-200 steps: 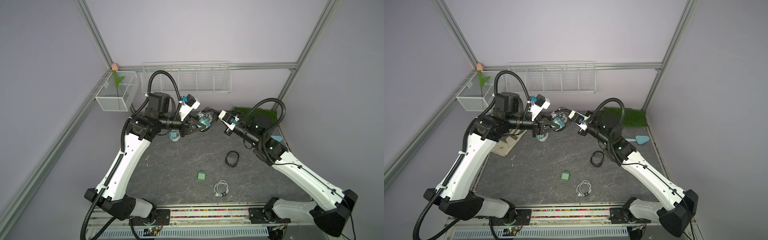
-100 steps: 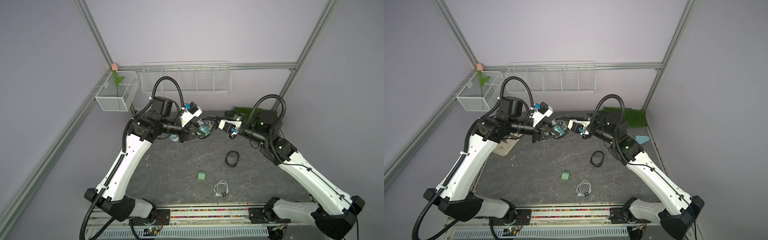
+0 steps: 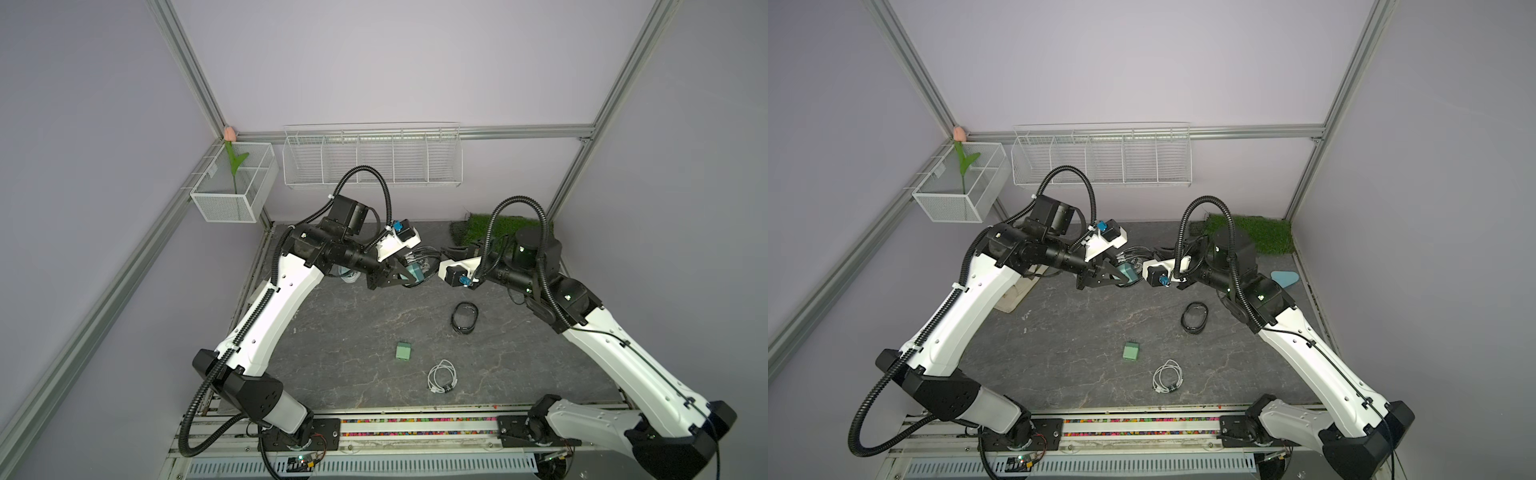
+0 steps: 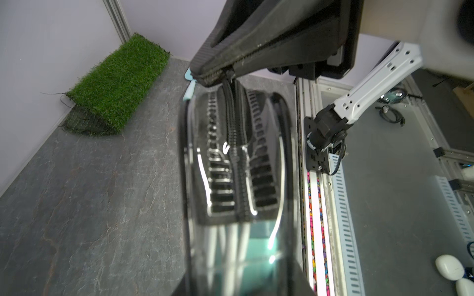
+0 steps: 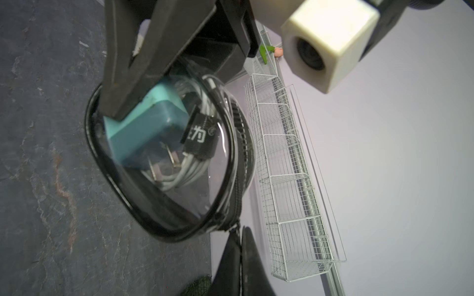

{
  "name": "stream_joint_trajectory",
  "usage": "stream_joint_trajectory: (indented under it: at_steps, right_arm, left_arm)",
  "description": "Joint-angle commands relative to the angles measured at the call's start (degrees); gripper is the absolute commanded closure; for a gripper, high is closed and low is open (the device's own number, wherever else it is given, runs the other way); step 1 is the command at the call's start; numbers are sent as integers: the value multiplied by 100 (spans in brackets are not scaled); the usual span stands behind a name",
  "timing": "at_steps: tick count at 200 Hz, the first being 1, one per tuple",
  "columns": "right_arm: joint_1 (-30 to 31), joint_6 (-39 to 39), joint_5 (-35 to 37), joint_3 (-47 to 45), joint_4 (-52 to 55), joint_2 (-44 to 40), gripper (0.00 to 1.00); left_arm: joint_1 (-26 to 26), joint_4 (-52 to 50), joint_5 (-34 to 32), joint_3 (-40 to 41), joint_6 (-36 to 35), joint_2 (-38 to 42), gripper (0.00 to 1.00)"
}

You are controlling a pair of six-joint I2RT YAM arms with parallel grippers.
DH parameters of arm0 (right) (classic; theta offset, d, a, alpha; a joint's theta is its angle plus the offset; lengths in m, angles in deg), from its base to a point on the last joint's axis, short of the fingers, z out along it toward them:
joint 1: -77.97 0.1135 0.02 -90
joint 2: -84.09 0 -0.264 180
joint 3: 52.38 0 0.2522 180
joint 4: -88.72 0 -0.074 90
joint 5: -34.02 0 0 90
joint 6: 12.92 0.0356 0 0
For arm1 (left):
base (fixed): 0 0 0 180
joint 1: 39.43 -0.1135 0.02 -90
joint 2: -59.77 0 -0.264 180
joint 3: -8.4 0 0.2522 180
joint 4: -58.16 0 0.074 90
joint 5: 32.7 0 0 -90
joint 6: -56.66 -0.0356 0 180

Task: Pack away charging kits
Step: Zip the zipper on the storage bag.

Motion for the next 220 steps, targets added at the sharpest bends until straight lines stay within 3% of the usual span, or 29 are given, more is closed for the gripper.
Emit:
stream_joint_trajectory:
  at_steps: [1, 17, 49, 84, 111, 132, 166, 220]
  right_arm:
    - [-84, -476, -46, 3, -426, -217, 94]
    - [-76, -549, -63, -62, -392, -264, 94]
    - [-6, -736, -246, -334, -314, -445, 94]
    - [109, -1066, -125, -202, -37, -326, 94]
    - [65, -1261, 131, -164, -183, -165, 94]
    - [81, -1368, 174, -264, -192, -69, 94]
    - [126, -1063, -110, -340, -197, -63, 94]
    - [235, -716, -546, -270, -67, -19, 94]
  left_arm:
    - [80, -628, -678, 180, -616, 121, 100]
    - [222, -736, -756, 211, -1156, 185, 100]
    - [262, -1115, -1069, -260, -1459, -206, 100]
    - [987, -1942, -2151, -1128, -1351, -1234, 100]
    - [1041, -3121, -1703, -2119, -1668, -2037, 100]
    - [1060, -2982, -1780, -2133, -1573, -2186, 100]
    - [1060, -2880, -1373, -2277, -1948, -2103, 100]
    - [995, -2473, -1122, -2421, -1713, -1883, 100]
